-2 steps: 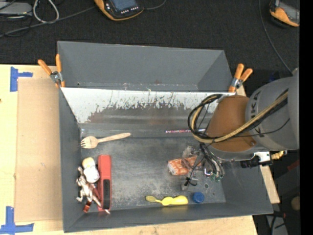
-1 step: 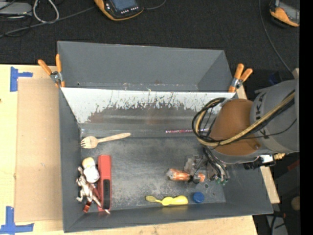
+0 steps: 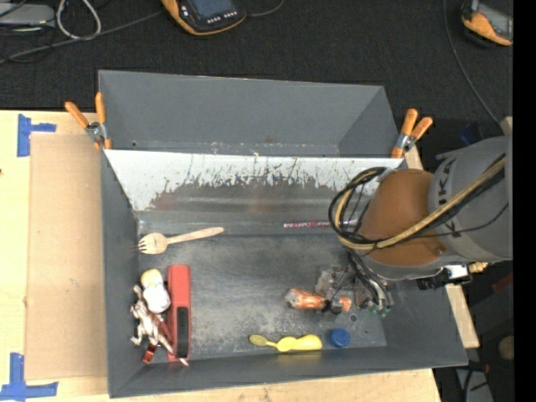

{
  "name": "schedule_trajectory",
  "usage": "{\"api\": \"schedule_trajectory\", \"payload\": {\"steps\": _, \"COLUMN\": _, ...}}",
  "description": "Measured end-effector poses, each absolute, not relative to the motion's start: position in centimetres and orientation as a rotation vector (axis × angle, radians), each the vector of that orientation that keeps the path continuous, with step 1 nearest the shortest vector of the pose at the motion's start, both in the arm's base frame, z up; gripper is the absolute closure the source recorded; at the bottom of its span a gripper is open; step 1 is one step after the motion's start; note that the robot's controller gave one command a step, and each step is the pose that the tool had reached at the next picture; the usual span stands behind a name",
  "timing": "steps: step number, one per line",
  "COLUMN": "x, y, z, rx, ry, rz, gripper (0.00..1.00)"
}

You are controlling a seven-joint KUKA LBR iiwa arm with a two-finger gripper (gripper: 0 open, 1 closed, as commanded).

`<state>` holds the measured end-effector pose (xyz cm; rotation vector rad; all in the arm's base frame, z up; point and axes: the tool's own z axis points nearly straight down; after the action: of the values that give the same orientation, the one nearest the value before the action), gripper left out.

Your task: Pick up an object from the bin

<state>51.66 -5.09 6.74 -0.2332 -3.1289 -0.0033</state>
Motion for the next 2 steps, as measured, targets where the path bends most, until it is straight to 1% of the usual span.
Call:
{"api": "schedule_trajectory", "payload": {"steps": 1, "x": 51.3, "y": -5.0, "z": 9.4, "rx": -0.233, "ry": -3.117, "rz": -0.005, "gripper": 1.00}}
{"api": "schedule_trajectory", "payload": {"steps": 2, "x": 51.5, "y": -5.1, "z": 13.1, "rx": -0.234, "ry": -3.125, "rz": -0.005, "gripper": 1.00}}
